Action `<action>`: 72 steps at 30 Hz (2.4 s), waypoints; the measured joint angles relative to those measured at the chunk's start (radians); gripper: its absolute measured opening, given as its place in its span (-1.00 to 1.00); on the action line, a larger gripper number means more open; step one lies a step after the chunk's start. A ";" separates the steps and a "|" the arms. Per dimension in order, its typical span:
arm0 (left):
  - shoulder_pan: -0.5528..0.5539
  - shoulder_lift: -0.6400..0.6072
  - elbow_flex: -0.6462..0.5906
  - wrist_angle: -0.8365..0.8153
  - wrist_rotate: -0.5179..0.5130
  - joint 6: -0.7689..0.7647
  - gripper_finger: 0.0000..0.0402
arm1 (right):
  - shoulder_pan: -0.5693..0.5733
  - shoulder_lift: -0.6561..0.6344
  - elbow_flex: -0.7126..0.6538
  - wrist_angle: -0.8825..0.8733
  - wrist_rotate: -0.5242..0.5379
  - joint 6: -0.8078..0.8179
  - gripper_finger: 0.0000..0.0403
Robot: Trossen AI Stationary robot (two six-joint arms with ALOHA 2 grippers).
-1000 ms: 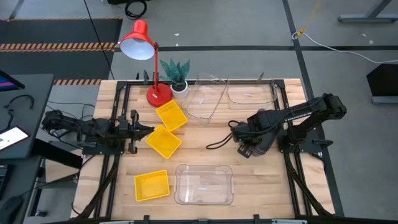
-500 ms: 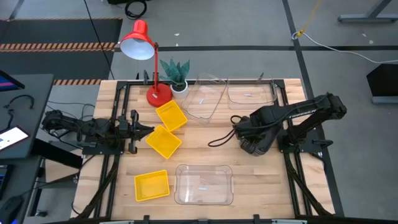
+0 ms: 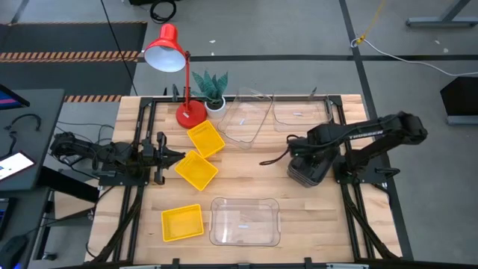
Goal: Stack baskets by color
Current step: Stack the left black bin on the stacked black bins
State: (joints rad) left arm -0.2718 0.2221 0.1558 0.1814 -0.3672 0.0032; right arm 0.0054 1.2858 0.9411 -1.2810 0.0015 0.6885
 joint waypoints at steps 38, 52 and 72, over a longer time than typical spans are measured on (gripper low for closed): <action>0.000 0.000 0.000 -0.023 0.000 -0.018 -0.83 | -0.226 -0.019 -0.233 0.257 -0.059 -0.246 -0.99; 0.000 0.000 0.000 -0.023 0.000 -0.019 -0.85 | -0.217 -0.015 -0.134 0.142 -0.006 -0.202 -0.99; 0.000 0.000 0.000 -0.022 0.000 -0.045 -0.83 | -0.152 -0.024 -0.276 0.370 -0.063 -0.178 -0.99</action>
State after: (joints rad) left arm -0.2718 0.2221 0.1558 0.1596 -0.3668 -0.0419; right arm -0.1467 1.2621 0.6655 -0.9111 -0.0616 0.5110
